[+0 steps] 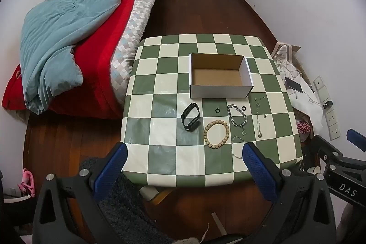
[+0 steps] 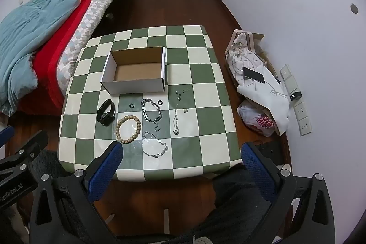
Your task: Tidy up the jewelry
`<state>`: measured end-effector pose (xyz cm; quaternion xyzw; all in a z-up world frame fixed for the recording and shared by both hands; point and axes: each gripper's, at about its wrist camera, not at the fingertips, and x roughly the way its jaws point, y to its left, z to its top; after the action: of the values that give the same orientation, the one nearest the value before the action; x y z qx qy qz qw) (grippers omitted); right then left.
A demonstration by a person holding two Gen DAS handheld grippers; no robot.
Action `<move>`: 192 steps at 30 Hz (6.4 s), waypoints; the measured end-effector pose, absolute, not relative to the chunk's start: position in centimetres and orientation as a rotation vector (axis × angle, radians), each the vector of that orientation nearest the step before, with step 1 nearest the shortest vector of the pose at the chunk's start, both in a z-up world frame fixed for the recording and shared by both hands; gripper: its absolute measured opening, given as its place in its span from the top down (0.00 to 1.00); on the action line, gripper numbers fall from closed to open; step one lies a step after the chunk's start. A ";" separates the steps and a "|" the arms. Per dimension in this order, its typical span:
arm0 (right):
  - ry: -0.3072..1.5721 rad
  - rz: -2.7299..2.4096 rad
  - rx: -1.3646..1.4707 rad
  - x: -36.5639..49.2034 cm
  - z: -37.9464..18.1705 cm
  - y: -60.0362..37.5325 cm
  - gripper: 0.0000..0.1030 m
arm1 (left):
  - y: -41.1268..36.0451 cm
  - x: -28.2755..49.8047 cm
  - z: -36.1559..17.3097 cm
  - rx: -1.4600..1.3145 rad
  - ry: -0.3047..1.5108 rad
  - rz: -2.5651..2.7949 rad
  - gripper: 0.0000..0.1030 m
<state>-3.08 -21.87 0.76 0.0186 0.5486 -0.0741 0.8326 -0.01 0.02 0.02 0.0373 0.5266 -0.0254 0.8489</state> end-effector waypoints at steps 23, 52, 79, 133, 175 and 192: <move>1.135 -0.141 0.027 -3.9 2.2 -21.2 0.00 | 0.4 -1.0 1.9 0.066 1.078 -0.067 0.00; 1.120 -0.133 0.009 -4.7 4.0 -20.6 0.00 | 0.4 -1.5 2.8 0.067 1.065 -0.076 0.00; 1.113 -0.128 0.008 -4.8 4.3 -19.9 0.00 | 1.1 -1.9 3.9 0.052 1.059 -0.075 0.00; 1.173 -0.004 0.036 3.3 -24.7 -24.1 0.54 | -5.9 2.7 -19.1 0.383 1.140 0.213 0.00; 1.106 0.000 0.425 0.4 -20.2 -34.8 0.90 | -12.3 4.7 -13.6 0.152 1.081 -0.314 1.00; 1.023 0.100 0.403 4.4 -10.0 -33.0 0.90 | -9.5 9.7 -5.1 0.076 0.966 -0.337 1.00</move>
<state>4.39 -33.01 -10.01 0.1914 0.4861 0.0476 0.8514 9.67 -9.48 -5.06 0.0364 0.4623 -0.1614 0.8712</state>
